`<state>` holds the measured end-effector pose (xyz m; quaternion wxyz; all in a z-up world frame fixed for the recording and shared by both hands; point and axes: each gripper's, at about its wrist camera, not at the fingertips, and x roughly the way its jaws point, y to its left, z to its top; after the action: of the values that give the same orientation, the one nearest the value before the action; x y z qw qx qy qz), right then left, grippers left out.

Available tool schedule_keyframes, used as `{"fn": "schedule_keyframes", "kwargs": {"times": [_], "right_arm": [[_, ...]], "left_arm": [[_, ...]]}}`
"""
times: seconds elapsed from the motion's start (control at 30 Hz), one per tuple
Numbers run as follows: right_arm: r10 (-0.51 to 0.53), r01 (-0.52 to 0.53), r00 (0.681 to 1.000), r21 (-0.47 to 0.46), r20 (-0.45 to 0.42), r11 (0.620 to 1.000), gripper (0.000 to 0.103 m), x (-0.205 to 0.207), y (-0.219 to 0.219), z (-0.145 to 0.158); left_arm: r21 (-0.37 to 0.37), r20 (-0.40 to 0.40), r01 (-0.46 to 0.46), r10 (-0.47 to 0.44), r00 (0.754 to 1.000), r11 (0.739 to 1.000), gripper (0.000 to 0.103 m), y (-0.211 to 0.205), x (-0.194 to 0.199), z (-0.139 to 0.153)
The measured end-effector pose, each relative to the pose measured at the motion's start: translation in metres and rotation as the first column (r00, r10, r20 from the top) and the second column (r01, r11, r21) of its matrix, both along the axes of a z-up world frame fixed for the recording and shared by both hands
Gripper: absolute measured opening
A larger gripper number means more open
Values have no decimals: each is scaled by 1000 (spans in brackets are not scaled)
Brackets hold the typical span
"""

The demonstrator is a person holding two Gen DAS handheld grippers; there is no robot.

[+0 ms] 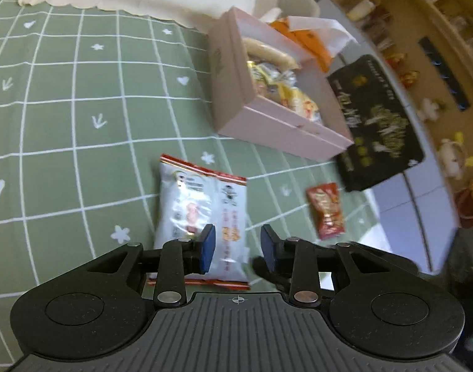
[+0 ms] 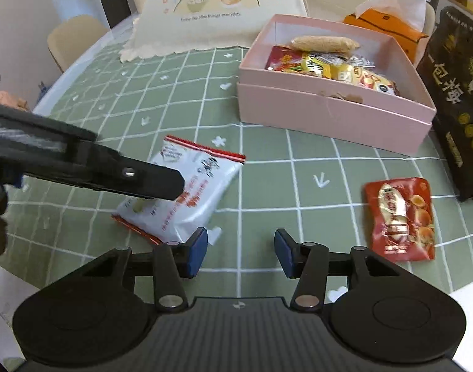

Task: Organize snacks
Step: 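Grasp the white packet with red edges with the left gripper, then lift the white packet off the table with the left gripper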

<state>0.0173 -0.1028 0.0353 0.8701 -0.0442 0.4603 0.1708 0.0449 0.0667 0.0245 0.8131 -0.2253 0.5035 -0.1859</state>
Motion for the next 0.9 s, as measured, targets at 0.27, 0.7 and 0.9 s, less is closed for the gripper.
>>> {"fn": "schedule_keyframes", "kwargs": {"times": [0.27,0.7,0.9], "right_arm": [[29,-29,1000,33,2,999,49,4,9,11],[59,-59,998,20,20,998,49,15,2,11],[106,-106,994,23,-3,994,49,41,10,2]], "left_arm": [[51,50,-155,152,987,987,37,43,-6,8],[56,3,-144,144,990,988,36,39,-9,-18],[6,-18,-177,177,984,984,36,43,-2,-22]]}}
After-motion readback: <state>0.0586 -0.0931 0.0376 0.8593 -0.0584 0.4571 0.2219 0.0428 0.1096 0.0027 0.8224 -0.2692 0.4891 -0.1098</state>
